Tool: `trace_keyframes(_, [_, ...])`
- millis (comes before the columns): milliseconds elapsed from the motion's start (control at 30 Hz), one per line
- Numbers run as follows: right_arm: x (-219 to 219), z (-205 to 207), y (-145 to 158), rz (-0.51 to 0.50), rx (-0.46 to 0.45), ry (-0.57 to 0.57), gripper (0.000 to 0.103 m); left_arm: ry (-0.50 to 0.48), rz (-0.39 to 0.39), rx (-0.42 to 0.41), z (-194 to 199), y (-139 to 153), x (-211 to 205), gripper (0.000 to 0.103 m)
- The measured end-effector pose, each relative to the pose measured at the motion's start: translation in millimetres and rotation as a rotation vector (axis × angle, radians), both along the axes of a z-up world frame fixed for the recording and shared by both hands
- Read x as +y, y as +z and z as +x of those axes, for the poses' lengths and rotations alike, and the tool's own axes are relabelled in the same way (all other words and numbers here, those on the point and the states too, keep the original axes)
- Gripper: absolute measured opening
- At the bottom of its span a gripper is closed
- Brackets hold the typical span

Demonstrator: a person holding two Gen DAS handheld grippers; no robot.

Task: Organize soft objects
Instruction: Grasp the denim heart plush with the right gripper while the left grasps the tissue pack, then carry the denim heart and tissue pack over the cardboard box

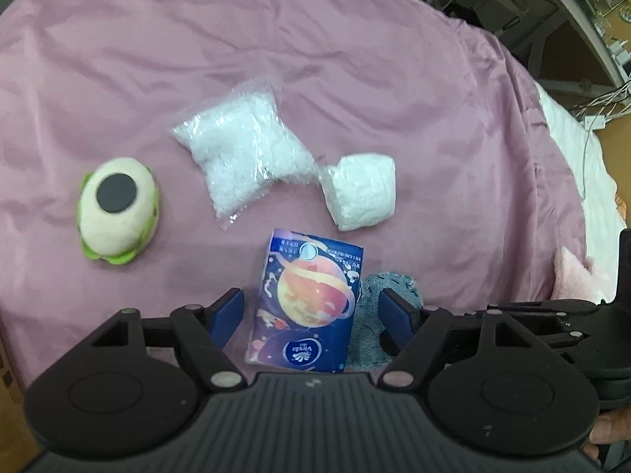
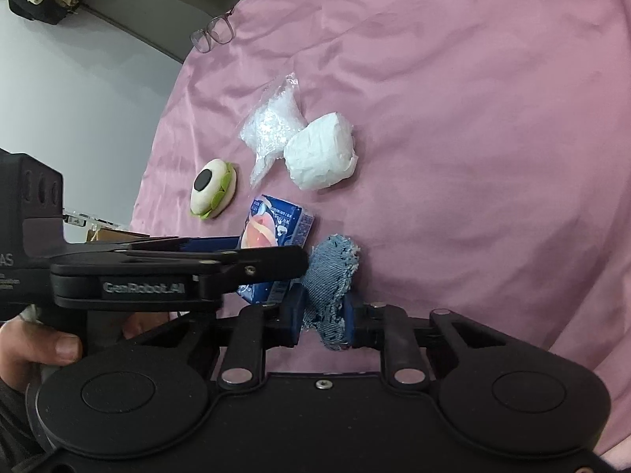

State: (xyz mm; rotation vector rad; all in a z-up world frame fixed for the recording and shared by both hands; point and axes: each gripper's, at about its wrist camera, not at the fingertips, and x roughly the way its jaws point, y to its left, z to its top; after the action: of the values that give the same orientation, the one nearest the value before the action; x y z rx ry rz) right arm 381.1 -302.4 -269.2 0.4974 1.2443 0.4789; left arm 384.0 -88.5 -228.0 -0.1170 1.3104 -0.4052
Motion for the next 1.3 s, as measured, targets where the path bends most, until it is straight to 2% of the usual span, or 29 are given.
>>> trace_keyframes(33, [0.4, -0.5, 1.9, -0.005, -0.006, 0.006, 0.016, -0.009, -0.002, -0.003, 0.0, -0.2, -1.7, 0.068])
trace_keyframes(100, [0.3, -2.9, 6.5, -0.013, -0.012, 0.010, 0.015, -0.015, 0.001, 0.002, 1.4, 0.5, -2.7, 0.052])
trace_keyframes(367, [1.8, -16.1, 31.5, -0.034, -0.062, -0.001, 0.014, 0.007, 0.002, -0.044, -10.1, 22.8, 8.8, 0.051])
trace_keyframes(700, [20.0, -36.4, 86.7, -0.035, -0.177, 0.011, 0.014, 0.066, -0.008, -0.176, -42.9, 86.5, 38.8, 0.051])
trace_keyframes(967, [52.8, -54.6, 121.1, -0.021, -0.252, 0.040, 0.014, 0.143, -0.010, -0.252, -78.7, 122.5, 86.0, 0.051])
trace_keyframes(1300, [106.7, -75.3, 144.3, -0.034, -0.317, 0.090, 0.014, 0.250, -0.022, -0.302, -119.6, 139.0, 156.7, 0.051])
